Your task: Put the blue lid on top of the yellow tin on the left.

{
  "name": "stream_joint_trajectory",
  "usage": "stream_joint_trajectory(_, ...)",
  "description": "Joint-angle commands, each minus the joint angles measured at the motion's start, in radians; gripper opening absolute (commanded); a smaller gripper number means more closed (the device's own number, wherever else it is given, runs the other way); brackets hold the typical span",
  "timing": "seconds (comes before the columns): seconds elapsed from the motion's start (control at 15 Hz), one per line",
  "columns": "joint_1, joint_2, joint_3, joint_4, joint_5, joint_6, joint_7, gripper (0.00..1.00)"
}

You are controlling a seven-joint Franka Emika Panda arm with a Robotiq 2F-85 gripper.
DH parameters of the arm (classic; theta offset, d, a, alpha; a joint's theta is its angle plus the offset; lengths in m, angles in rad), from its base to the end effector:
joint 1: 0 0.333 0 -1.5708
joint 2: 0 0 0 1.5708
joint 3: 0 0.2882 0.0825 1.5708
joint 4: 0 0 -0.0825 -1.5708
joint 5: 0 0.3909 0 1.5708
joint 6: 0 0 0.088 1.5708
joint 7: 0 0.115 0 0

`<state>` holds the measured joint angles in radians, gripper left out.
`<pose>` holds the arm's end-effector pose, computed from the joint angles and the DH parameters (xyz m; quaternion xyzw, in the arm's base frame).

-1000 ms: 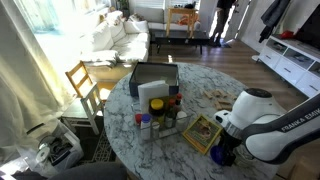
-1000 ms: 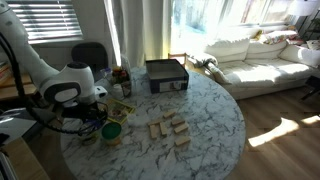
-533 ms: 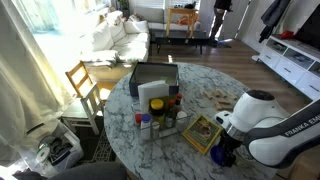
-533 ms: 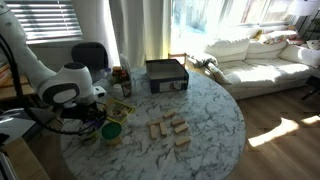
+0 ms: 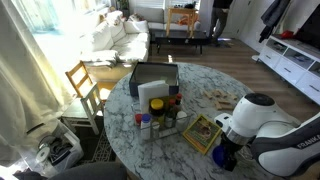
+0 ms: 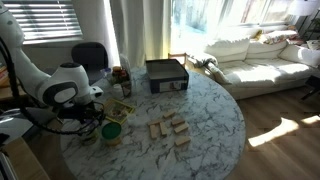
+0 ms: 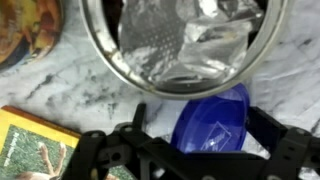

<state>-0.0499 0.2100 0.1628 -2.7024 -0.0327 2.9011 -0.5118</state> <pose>0.3938 0.0524 0.1210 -0.9471 -0.3208 0.0013 0.0136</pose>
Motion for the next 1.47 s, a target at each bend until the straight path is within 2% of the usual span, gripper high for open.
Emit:
stream_joint_trajectory(0.0, 0.040, 0.004, -0.037, -0.034, -0.077, 0.014, 0.084, 1.00)
stream_joint_trajectory(0.07, 0.040, 0.006, -0.036, -0.033, -0.083, 0.013, 0.091, 1.00)
stream_joint_trajectory(0.13, 0.040, 0.007, -0.036, -0.033, -0.086, 0.013, 0.096, 0.75)
stream_joint_trajectory(0.2, 0.042, 0.007, -0.036, -0.034, -0.091, 0.016, 0.102, 0.74)
stream_joint_trajectory(0.27, 0.042, 0.003, -0.039, -0.034, -0.097, 0.014, 0.107, 0.68)
stream_joint_trajectory(0.73, -0.004, -0.118, 0.005, -0.040, -0.015, -0.027, 0.033, 0.14)
stream_joint_trajectory(0.87, -0.017, -0.166, 0.029, -0.041, 0.052, -0.046, -0.029, 0.00)
stream_joint_trajectory(1.07, 0.001, -0.226, 0.022, -0.027, 0.201, -0.113, -0.161, 0.03)
stream_joint_trajectory(1.13, 0.012, -0.249, -0.003, -0.027, 0.228, -0.147, -0.199, 0.00)
stream_joint_trajectory(1.33, 0.038, -0.352, -0.075, -0.024, 0.347, -0.277, -0.355, 0.01)
stream_joint_trajectory(1.4, 0.046, -0.396, -0.112, -0.023, 0.399, -0.343, -0.446, 0.01)
